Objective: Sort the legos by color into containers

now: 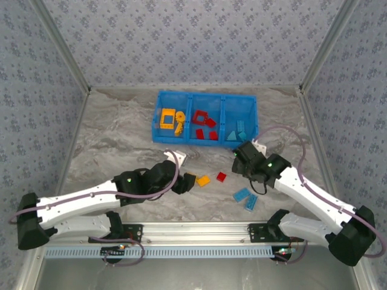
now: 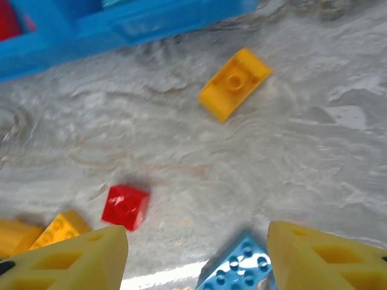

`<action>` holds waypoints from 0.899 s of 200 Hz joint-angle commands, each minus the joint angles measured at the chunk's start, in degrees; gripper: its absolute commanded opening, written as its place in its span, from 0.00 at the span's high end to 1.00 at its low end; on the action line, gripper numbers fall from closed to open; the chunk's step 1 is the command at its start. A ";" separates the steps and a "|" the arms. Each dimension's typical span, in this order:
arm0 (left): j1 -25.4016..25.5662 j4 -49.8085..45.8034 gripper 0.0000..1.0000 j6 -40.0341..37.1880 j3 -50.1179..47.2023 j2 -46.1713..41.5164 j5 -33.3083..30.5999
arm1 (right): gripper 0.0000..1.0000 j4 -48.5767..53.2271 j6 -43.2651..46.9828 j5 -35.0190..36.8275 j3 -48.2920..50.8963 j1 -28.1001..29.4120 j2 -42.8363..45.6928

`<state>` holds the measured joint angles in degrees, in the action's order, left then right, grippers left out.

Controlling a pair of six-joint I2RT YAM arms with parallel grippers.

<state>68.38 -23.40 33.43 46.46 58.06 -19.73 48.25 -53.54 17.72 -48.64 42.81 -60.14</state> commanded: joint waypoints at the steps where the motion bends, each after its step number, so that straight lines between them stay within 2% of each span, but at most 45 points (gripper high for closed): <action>1: 0.31 -4.20 0.32 3.48 1.29 -4.91 -8.17 | 0.32 -5.66 -1.74 -1.24 -0.67 9.01 -3.41; 17: 0.26 -9.85 0.32 7.68 1.41 -8.56 -13.63 | 0.31 -19.54 7.05 -7.97 -0.07 14.68 -8.29; 30: 0.25 -17.89 0.32 13.52 1.96 -11.34 -19.59 | 0.31 -24.35 14.42 -11.56 -2.17 18.62 -13.72; 58: 0.26 -24.99 0.32 18.57 -0.16 -19.85 -23.20 | 0.30 -22.31 31.24 -12.41 -11.54 24.32 -26.10; 90: 0.24 -31.56 0.32 23.45 -1.48 -29.03 -25.09 | 0.31 -15.21 45.73 -14.11 -23.47 24.21 -37.72; 135: 0.19 -38.80 0.32 27.79 -1.80 -37.93 -27.38 | 0.35 -6.79 52.99 -11.64 -33.64 23.42 -49.40; 180: 0.25 -39.18 0.31 26.53 -0.40 -37.58 -27.74 | 0.39 -4.10 55.03 -11.29 -37.59 23.12 -55.34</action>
<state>68.38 -60.60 59.68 44.71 19.57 -45.74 39.33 -2.22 5.34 -83.29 66.06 -113.01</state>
